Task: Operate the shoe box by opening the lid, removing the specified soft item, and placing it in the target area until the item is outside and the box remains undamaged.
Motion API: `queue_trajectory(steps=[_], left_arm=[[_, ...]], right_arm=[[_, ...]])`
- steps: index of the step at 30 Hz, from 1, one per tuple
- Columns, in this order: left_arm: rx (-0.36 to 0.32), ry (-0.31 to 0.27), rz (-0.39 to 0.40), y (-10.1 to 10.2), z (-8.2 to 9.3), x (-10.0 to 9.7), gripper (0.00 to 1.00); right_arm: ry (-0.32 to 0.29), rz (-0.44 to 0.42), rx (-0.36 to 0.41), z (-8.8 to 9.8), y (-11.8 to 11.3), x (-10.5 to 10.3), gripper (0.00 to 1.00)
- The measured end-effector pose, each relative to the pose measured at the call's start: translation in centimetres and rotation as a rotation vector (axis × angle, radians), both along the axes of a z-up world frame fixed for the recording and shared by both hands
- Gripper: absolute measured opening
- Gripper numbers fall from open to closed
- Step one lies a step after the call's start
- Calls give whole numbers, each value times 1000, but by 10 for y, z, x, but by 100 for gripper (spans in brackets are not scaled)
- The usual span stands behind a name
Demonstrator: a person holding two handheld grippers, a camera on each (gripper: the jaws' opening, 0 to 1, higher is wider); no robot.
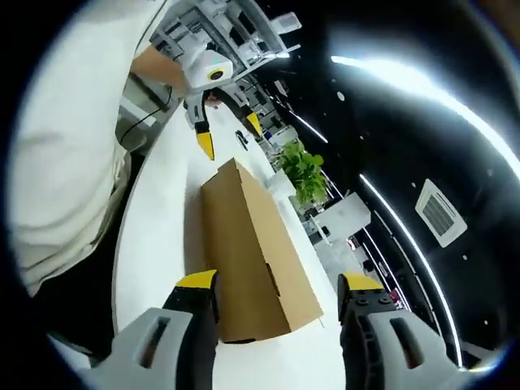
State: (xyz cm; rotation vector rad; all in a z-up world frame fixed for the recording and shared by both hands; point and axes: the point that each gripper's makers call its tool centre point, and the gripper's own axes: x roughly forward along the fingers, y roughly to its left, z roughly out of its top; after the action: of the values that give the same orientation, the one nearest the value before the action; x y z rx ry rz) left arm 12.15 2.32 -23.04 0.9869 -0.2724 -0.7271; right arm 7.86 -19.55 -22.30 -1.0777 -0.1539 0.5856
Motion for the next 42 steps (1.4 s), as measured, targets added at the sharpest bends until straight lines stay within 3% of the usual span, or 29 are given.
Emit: queue_trajectory(steps=[6, 17, 21, 35, 42], left_arm=[[56, -30, -4, -4, -3, -3, 59], [78, -33, 14, 0, -6, 0, 60], [77, -58, 51, 5, -5, 7, 57], [60, -36, 69, 1, -19, 22, 57], [108, -78, 69, -2, -22, 20, 56]], right_arm=[[-8, -8, -36, -5, 1, -1, 59], [-23, -34, -55, -6, 0, 3, 61], [-80, -108, -97, -2, -11, 14, 62], [-80, -106, -113, -23, -15, 31, 55], [-96, -149, -174, -30, -23, 37, 55]])
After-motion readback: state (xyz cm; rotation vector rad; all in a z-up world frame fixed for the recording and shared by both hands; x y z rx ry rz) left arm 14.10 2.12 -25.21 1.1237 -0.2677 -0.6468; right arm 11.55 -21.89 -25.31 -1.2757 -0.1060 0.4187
